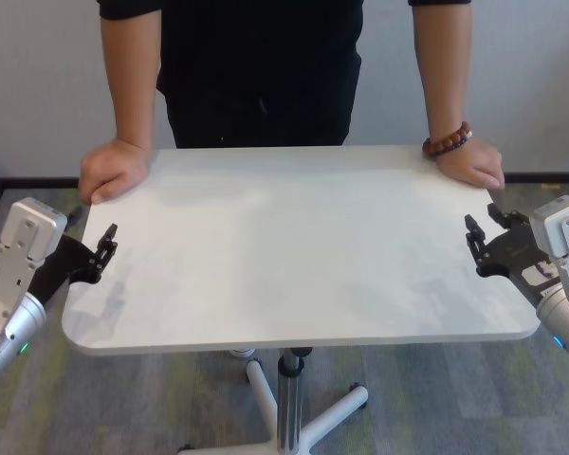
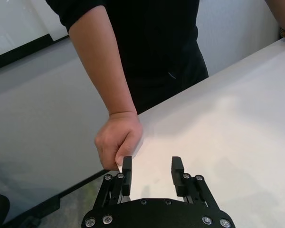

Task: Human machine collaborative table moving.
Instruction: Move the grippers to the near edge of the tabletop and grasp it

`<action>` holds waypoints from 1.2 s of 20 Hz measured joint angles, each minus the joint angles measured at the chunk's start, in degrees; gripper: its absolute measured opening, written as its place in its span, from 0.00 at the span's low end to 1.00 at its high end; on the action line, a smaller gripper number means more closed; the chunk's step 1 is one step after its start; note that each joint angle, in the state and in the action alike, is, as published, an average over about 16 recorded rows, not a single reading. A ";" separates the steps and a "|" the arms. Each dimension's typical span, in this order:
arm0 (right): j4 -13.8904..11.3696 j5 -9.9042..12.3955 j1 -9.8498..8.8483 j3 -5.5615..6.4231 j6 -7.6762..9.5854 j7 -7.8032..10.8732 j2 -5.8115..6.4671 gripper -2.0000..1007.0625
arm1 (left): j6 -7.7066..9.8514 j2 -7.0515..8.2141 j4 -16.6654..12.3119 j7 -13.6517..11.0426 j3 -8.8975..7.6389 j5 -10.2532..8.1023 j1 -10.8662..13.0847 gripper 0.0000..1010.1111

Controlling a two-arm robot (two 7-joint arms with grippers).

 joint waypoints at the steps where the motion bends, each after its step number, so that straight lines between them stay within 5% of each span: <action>1: 0.00 0.00 0.00 0.00 0.00 0.00 0.00 0.29 | 0.00 0.00 0.00 0.00 0.00 0.00 0.00 0.53; 13: 0.00 0.00 0.00 0.00 0.00 0.00 0.00 0.03 | 0.00 0.00 0.00 0.00 0.00 0.00 0.00 0.14; 24: 0.00 0.00 0.00 0.00 0.00 0.00 0.00 0.03 | 0.00 0.00 0.00 0.00 0.00 0.00 0.00 0.01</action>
